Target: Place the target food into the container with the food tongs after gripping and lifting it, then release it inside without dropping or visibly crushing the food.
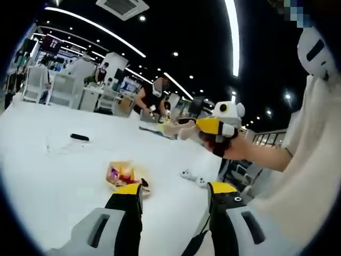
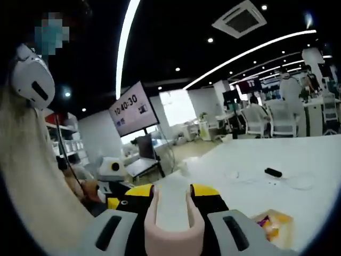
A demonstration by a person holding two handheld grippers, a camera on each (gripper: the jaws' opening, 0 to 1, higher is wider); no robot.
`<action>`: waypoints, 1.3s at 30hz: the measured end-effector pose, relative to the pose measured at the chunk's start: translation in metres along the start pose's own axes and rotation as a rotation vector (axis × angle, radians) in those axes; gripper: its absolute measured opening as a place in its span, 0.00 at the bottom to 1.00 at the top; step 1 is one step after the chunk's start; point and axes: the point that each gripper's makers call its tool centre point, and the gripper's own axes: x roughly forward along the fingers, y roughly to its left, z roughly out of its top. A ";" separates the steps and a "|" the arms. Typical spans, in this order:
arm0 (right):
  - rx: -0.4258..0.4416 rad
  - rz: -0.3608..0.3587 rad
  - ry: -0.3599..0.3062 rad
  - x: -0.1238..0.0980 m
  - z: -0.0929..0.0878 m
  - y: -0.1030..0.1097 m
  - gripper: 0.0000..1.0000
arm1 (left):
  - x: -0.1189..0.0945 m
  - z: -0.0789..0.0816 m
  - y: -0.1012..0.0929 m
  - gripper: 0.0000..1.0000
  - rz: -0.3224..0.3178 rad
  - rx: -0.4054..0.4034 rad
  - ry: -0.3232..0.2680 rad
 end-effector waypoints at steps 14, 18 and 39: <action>0.033 0.068 0.019 -0.032 -0.022 0.012 0.26 | 0.035 0.011 -0.037 0.45 -0.075 0.034 0.005; 0.054 0.109 0.024 -0.034 -0.026 0.023 0.26 | 0.041 0.012 -0.046 0.44 -0.104 0.036 0.005; 0.119 0.215 -0.055 -0.044 -0.015 0.037 0.26 | 0.057 0.027 -0.077 0.23 -0.262 0.052 -0.017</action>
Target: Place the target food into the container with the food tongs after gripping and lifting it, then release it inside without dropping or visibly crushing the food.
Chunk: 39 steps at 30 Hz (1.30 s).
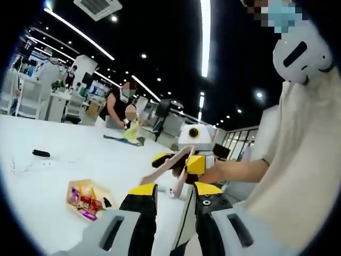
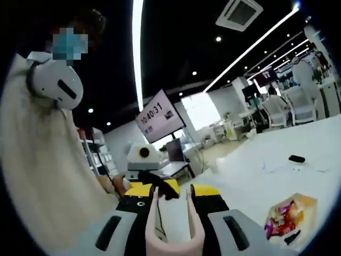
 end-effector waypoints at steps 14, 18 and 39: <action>0.028 0.022 0.012 -0.003 -0.008 -0.003 0.26 | 0.008 -0.004 -0.003 0.08 -0.024 0.024 0.010; 0.032 0.020 0.017 -0.004 -0.009 -0.007 0.27 | 0.010 -0.005 -0.003 0.06 -0.030 0.021 0.015; -0.008 0.034 0.146 -0.017 -0.015 -0.019 0.27 | 0.012 -0.006 0.006 0.03 -0.049 0.044 0.052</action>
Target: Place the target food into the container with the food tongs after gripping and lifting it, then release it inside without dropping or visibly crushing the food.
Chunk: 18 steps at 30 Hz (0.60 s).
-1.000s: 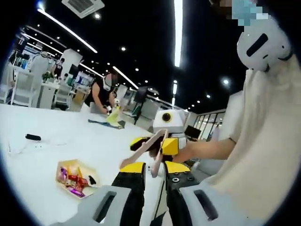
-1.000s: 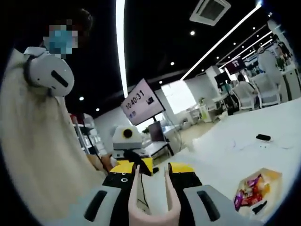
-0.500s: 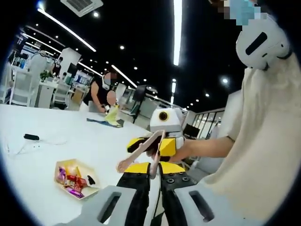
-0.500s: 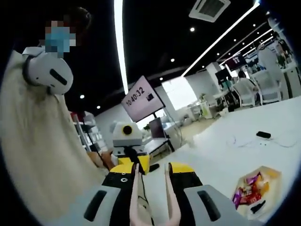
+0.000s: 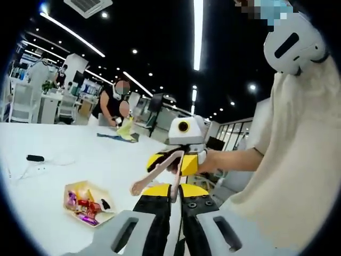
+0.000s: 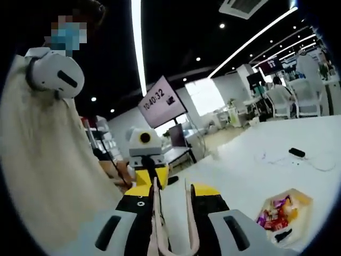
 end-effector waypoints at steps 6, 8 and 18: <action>-0.003 -0.014 0.029 -0.007 -0.004 -0.006 0.27 | -0.004 -0.003 0.004 0.03 0.007 0.009 0.022; -0.002 -0.015 0.040 -0.008 -0.006 -0.007 0.26 | -0.005 -0.005 0.006 0.03 0.009 0.013 0.032; -0.017 -0.028 0.145 -0.017 -0.024 -0.005 0.24 | -0.012 -0.008 0.009 0.04 0.016 0.017 0.044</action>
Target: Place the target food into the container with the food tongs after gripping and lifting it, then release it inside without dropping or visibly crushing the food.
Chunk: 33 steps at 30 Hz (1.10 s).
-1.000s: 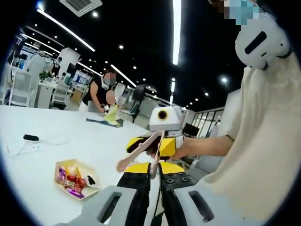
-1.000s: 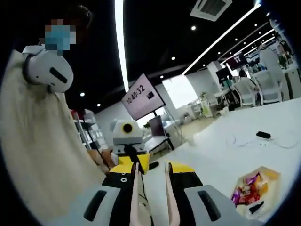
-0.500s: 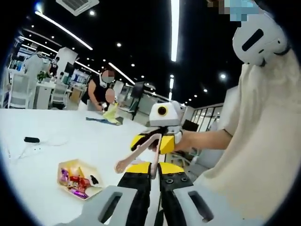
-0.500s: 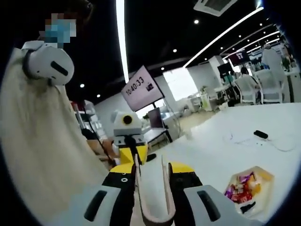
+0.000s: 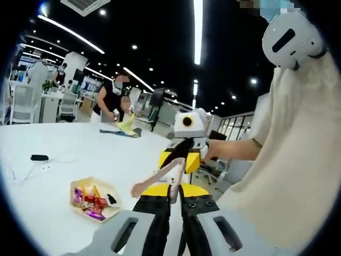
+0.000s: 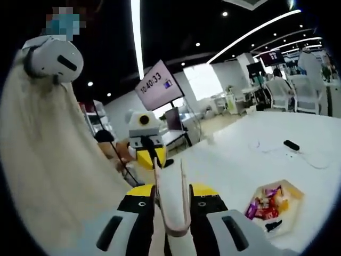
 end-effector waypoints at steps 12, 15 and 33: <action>0.014 0.003 0.069 -0.007 -0.017 0.002 0.20 | 0.004 -0.002 0.000 0.04 -0.010 0.002 0.003; 0.009 0.003 0.092 -0.008 -0.022 0.002 0.19 | 0.005 -0.004 -0.002 0.03 -0.014 0.002 0.009; -0.056 -0.053 0.276 -0.014 -0.068 -0.008 0.19 | 0.024 -0.047 0.000 0.05 -0.001 -0.014 0.125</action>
